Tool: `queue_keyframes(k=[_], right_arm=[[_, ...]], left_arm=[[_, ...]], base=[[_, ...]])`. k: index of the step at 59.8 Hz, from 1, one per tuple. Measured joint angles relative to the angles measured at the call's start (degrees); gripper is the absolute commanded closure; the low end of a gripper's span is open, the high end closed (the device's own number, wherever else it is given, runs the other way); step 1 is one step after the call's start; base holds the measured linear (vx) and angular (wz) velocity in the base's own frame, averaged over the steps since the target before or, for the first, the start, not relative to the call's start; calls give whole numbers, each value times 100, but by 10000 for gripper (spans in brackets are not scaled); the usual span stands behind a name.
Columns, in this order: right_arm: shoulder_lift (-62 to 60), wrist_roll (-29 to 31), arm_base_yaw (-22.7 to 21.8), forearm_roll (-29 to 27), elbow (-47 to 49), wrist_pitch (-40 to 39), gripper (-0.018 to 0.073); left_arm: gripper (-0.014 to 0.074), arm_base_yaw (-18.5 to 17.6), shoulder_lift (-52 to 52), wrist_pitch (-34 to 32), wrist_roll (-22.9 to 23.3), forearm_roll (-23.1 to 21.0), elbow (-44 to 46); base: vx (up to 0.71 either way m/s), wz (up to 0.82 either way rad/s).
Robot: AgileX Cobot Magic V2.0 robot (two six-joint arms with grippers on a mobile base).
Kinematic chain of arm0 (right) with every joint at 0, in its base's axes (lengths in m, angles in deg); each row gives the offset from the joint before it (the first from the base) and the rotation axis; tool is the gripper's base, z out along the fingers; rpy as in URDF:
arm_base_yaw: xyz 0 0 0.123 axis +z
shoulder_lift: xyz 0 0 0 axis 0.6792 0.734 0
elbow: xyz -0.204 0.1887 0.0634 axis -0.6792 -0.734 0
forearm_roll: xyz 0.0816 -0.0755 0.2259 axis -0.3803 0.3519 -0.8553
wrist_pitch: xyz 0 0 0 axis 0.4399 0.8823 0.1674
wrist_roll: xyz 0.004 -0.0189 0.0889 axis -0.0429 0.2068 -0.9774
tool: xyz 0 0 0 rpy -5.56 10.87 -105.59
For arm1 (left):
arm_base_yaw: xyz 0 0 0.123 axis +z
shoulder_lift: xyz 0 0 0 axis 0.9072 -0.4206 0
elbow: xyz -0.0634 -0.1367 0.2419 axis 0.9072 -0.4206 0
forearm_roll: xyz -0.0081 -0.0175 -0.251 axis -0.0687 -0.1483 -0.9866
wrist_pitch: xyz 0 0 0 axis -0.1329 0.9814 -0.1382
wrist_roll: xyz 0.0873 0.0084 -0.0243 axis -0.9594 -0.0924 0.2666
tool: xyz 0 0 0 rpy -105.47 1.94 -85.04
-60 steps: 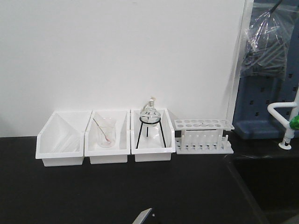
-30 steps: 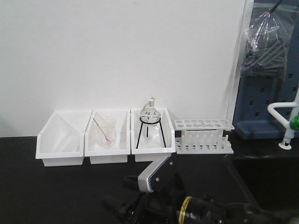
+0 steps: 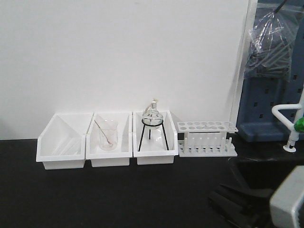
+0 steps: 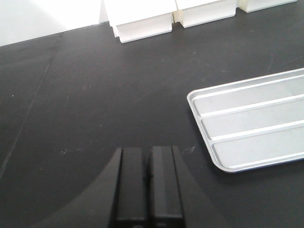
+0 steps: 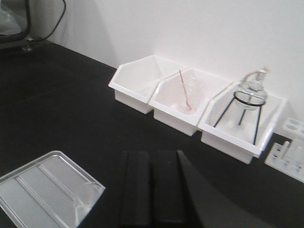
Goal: Move beaker to silver tray on left bench
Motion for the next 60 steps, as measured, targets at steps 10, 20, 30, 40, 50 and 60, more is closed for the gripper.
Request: queue_keyframes(k=[10,20,30,40,50,60], right_arm=[[-585,-22,0,29,-494,210,571],[-791,-22,0,35,-725,225,571],[-791,-22,0,40,-845,232,571],[-791,-22,0,-78,-845,230,571],[-791,822,0,-1782,-845,537,571],[-911,3762,0,-4986,-889,1571,571]], left_arm=[[595,0,0,0,0,0,0],[595,0,0,0,0,0,0],[595,0,0,0,0,0,0],[595,0,0,0,0,0,0],[595,0,0,0,0,0,0],[595,0,0,0,0,0,0]], base=[[0,0],[0,0],[0,0],[0,0],[0,0],[0,0]])
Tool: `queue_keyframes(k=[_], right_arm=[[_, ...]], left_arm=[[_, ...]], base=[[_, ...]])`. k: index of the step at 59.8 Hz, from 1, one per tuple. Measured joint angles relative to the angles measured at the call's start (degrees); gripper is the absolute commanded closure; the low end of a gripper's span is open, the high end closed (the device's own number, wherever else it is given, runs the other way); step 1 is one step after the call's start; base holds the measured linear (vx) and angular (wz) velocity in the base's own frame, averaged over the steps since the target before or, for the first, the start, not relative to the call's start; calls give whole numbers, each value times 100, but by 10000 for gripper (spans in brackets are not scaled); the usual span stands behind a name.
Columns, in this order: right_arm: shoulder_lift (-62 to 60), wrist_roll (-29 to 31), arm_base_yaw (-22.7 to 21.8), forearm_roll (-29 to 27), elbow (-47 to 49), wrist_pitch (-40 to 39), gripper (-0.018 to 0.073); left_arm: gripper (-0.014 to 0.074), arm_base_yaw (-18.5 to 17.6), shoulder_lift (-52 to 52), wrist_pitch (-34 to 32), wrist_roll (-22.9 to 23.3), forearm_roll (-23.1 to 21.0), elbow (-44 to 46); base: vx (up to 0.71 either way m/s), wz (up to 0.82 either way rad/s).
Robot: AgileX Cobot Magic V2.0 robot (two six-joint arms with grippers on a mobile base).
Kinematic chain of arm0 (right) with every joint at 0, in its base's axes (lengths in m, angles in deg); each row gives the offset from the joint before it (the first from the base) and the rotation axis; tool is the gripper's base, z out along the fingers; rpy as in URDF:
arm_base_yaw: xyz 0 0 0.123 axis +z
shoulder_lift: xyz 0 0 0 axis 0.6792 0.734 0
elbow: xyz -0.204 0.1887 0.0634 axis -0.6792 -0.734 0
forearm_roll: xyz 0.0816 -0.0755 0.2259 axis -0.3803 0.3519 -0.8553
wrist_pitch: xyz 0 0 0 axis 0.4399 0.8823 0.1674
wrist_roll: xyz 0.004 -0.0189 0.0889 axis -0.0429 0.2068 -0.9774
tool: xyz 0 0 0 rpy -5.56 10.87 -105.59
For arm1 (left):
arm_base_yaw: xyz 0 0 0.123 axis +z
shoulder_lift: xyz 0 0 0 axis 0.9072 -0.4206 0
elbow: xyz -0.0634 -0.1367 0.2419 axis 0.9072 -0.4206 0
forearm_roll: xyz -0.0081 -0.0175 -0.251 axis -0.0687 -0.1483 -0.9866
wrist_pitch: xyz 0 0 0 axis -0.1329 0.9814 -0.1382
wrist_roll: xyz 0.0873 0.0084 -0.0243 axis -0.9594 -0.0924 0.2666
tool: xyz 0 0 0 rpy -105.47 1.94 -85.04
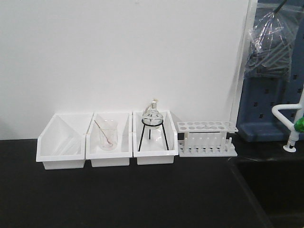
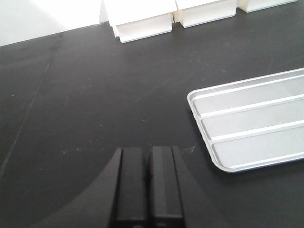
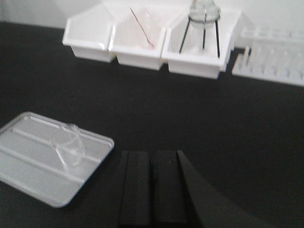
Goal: Move beaker to silver tray on left bench
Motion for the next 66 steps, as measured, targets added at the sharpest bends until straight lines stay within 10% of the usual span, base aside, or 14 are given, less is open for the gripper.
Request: queue_keyframes(k=[10,18,39,66], right_arm=[[-765,1835,-46,-1604,-736,-602,571],[-1655,2053,-649,-2149,-1610,-1384,571],[-3718,2175,-2640,-1928,-2602,-697,571],[-4132,2179,-2781,-1866,-2614,-140,571]], left_arm=[[595,0,0,0,0,0,0],[595,0,0,0,0,0,0],[595,0,0,0,0,0,0],[595,0,0,3,0,0,0]], base=[[0,0],[0,0],[0,0],[0,0]])
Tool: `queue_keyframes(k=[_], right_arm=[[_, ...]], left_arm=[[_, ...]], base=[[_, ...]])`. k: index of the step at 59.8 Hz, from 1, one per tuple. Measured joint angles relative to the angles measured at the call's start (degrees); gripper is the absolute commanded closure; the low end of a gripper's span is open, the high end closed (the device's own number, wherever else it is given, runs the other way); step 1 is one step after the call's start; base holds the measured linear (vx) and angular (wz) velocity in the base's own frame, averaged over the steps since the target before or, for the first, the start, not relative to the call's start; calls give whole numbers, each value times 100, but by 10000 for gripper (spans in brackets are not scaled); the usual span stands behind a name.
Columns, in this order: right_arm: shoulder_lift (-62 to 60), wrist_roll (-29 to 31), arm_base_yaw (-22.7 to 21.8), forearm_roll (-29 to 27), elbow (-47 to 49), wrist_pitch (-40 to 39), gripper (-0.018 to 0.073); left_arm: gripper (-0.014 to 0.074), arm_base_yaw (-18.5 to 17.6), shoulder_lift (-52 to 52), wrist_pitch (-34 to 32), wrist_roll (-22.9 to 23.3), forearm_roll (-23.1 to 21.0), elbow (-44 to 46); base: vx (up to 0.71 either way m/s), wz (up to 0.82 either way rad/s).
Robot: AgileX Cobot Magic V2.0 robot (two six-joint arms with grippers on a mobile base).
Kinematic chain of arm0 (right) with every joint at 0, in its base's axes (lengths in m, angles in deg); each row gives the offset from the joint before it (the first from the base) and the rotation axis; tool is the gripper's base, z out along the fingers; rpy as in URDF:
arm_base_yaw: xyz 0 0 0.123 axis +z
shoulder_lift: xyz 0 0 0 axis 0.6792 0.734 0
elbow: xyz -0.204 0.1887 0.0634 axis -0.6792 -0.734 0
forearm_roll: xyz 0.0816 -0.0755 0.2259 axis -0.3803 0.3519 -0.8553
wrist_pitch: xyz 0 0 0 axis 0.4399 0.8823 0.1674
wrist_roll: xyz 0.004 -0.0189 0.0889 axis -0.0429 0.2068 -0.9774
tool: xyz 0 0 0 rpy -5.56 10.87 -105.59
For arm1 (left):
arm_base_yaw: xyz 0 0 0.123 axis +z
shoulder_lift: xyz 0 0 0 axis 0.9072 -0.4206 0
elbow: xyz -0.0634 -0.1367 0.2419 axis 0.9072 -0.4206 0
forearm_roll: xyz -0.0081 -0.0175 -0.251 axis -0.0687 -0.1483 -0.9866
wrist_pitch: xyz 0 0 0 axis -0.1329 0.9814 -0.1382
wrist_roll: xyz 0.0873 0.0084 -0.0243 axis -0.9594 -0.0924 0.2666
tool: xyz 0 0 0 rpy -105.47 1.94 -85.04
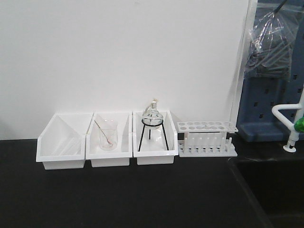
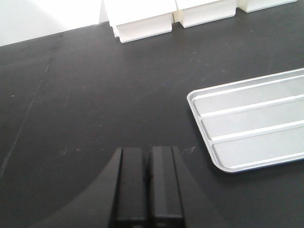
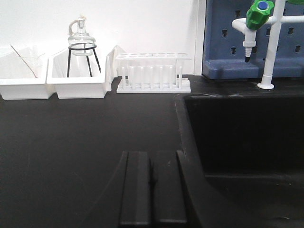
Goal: Move beaker to silver tray on left bench
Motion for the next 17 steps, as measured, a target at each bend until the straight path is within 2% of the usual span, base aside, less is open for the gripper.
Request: queue_keyframes(k=[17], right_arm=[[0,0,0,0,0,1,571]], left_arm=[[595,0,0,0,0,0,0]], base=[[0,0]])
